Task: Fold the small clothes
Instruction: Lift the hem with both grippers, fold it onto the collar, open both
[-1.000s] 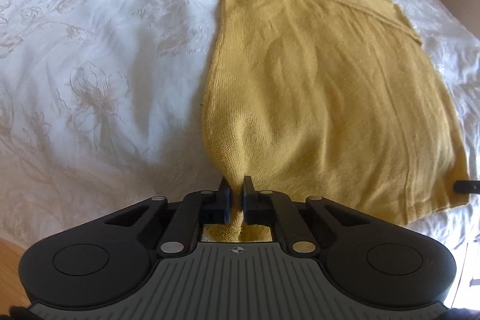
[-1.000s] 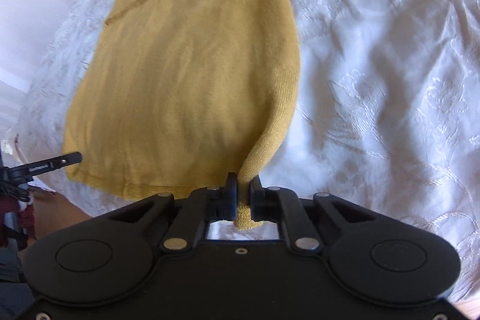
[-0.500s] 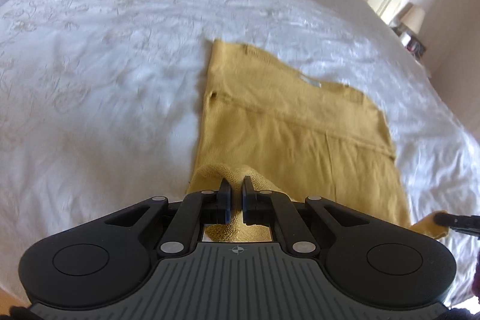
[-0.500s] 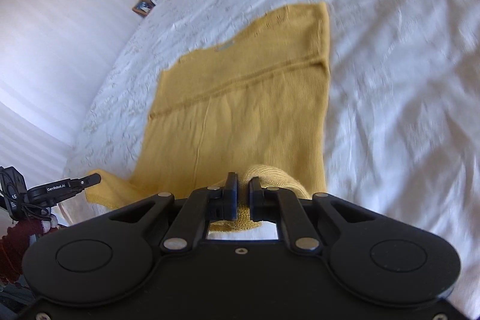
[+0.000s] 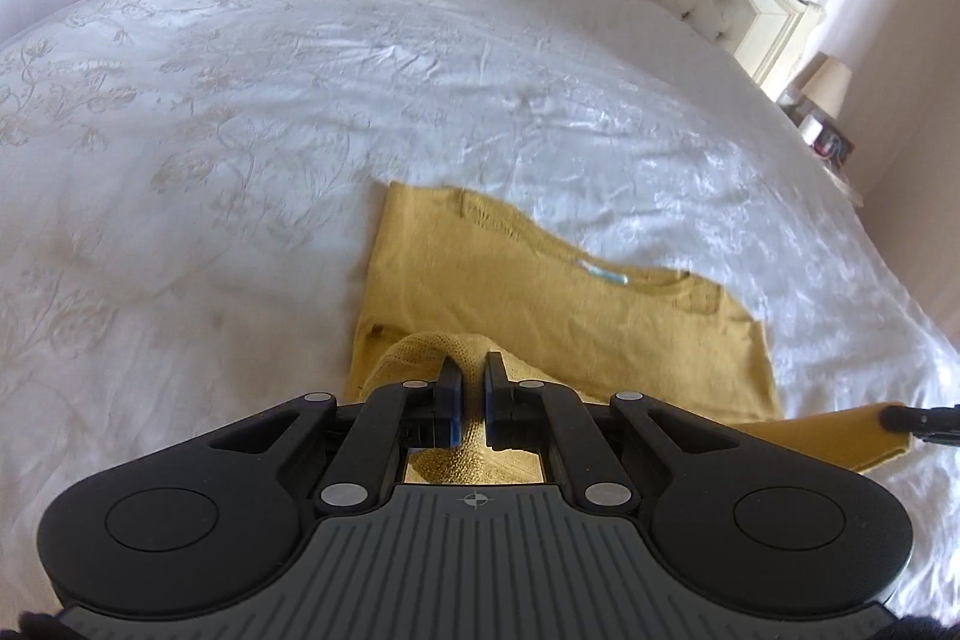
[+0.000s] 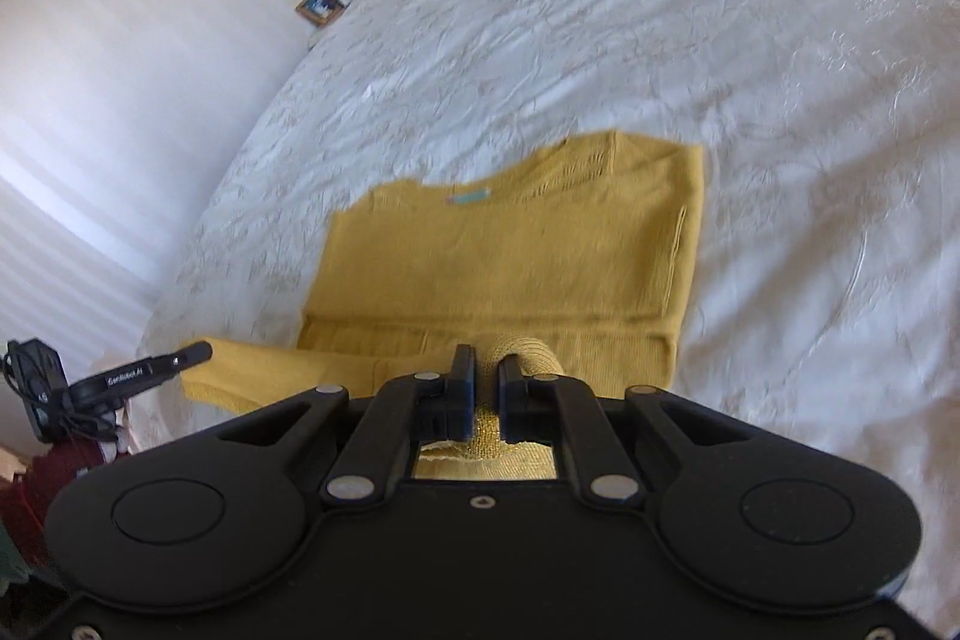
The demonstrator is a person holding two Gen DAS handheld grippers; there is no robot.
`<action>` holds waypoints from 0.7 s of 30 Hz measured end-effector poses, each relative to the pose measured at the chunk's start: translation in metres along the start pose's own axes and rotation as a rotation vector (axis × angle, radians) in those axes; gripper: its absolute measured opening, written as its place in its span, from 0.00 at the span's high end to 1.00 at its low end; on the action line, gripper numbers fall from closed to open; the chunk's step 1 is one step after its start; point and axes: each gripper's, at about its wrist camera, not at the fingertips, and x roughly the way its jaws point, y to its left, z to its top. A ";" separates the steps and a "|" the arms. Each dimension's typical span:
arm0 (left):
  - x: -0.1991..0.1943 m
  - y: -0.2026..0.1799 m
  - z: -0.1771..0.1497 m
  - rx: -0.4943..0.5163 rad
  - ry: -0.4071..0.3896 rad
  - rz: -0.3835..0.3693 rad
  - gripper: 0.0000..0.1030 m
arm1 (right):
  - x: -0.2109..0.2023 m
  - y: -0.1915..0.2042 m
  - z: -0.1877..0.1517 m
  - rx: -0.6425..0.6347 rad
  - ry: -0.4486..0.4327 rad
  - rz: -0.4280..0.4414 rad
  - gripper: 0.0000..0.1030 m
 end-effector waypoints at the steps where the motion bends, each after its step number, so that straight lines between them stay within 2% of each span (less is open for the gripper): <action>1: 0.003 0.001 0.006 0.002 -0.006 -0.005 0.94 | 0.002 0.001 0.005 -0.001 -0.014 -0.011 0.86; 12: 0.048 0.021 0.063 -0.012 -0.027 -0.047 0.94 | 0.046 -0.017 0.040 0.127 -0.119 -0.109 0.86; 21: 0.114 0.030 0.086 -0.007 0.057 -0.043 0.93 | 0.097 -0.046 0.061 0.228 -0.092 -0.196 0.86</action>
